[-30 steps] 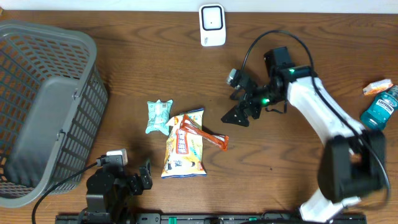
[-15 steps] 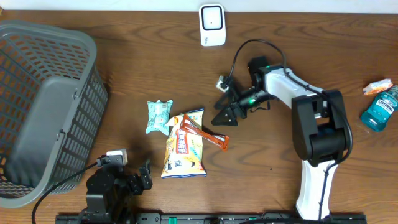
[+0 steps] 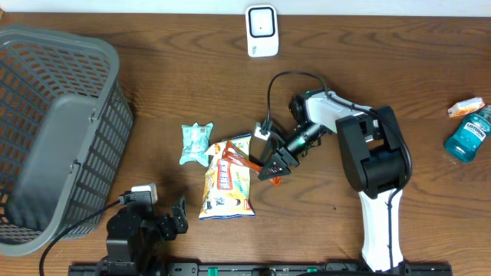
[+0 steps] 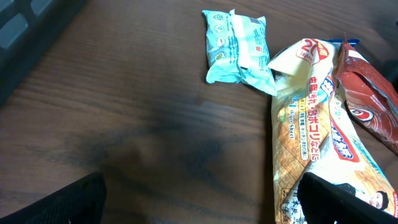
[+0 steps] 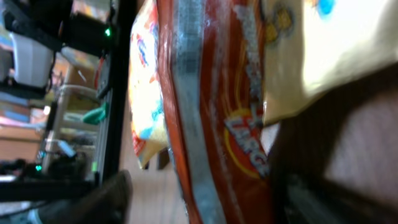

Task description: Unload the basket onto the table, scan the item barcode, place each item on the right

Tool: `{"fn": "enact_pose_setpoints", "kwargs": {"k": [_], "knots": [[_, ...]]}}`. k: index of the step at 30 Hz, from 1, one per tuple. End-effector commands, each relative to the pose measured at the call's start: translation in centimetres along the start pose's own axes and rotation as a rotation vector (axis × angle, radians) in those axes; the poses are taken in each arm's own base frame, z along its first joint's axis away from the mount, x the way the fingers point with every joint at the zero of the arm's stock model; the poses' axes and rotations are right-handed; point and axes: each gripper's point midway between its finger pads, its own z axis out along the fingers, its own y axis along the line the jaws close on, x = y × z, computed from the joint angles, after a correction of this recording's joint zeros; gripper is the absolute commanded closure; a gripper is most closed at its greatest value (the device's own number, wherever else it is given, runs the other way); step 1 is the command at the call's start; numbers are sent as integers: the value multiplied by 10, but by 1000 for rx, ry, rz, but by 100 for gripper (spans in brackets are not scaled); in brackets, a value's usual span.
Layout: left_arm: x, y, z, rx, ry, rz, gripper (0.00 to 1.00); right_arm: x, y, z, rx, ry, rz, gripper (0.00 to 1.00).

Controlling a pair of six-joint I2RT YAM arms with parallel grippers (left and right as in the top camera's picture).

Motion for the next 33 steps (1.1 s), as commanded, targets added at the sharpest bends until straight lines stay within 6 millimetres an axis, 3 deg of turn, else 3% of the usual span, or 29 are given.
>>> {"fn": "enact_pose_setpoints", "kwargs": {"k": [1,6,12,15,20,27,33], "knots": [[17,3,4,-6,64,-13,2,13,-8,7,-5,39,-77,59],[17,3,4,-6,64,-13,2,11,-10,9,-6,29,-89,48],[17,3,4,-6,64,-13,2,17,-8,22,-7,92,-76,48],[17,3,4,-6,64,-13,2,35,-6,32,-4,180,-46,60],[17,3,4,-6,64,-13,2,58,-4,39,-2,264,-23,98],[17,3,4,-6,64,-13,2,59,-17,26,54,261,48,99],[17,3,4,-6,64,-13,2,21,-27,-2,140,213,143,99]]}}
